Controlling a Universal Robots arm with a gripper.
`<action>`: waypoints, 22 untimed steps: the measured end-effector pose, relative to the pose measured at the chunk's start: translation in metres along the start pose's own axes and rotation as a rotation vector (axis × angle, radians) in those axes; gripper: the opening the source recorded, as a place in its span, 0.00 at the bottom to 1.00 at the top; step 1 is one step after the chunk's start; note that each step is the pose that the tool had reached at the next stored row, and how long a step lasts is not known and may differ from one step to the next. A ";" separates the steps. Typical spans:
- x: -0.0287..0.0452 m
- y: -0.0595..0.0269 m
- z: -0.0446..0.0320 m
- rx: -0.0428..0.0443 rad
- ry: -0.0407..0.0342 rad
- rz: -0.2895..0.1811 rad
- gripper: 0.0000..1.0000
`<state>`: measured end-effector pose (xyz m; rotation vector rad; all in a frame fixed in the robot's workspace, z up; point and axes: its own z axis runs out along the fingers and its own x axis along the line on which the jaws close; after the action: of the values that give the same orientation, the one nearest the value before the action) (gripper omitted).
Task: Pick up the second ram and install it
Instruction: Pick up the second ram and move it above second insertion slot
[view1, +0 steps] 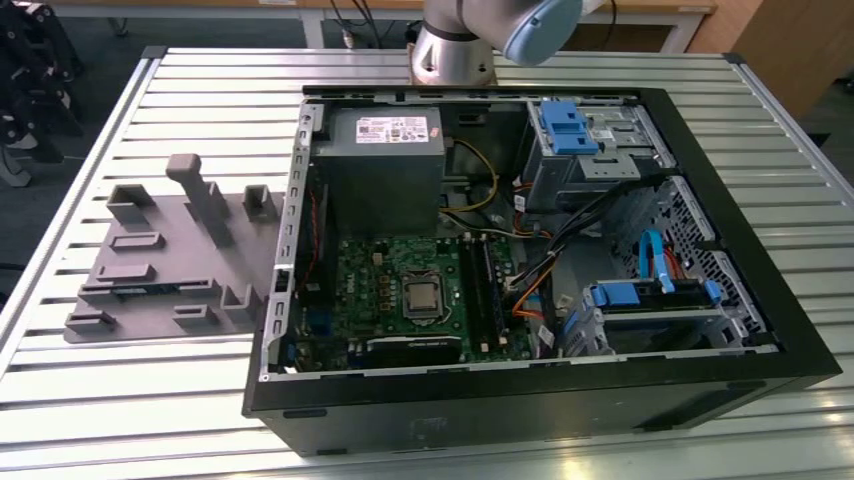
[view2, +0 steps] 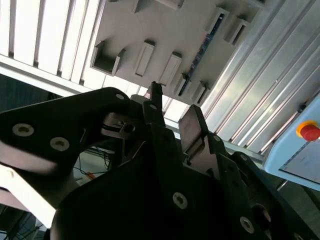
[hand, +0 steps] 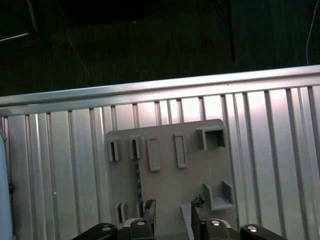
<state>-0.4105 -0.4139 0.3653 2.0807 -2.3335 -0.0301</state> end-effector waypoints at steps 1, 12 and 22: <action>0.0021 -0.0002 0.0009 0.0000 0.0000 -0.001 0.41; 0.0112 -0.0015 0.0099 -0.0002 0.0001 -0.012 0.41; 0.0115 -0.0019 0.0226 -0.0011 -0.0103 -0.014 0.41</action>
<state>-0.4105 -0.4254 0.3426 2.1011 -2.3245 -0.0424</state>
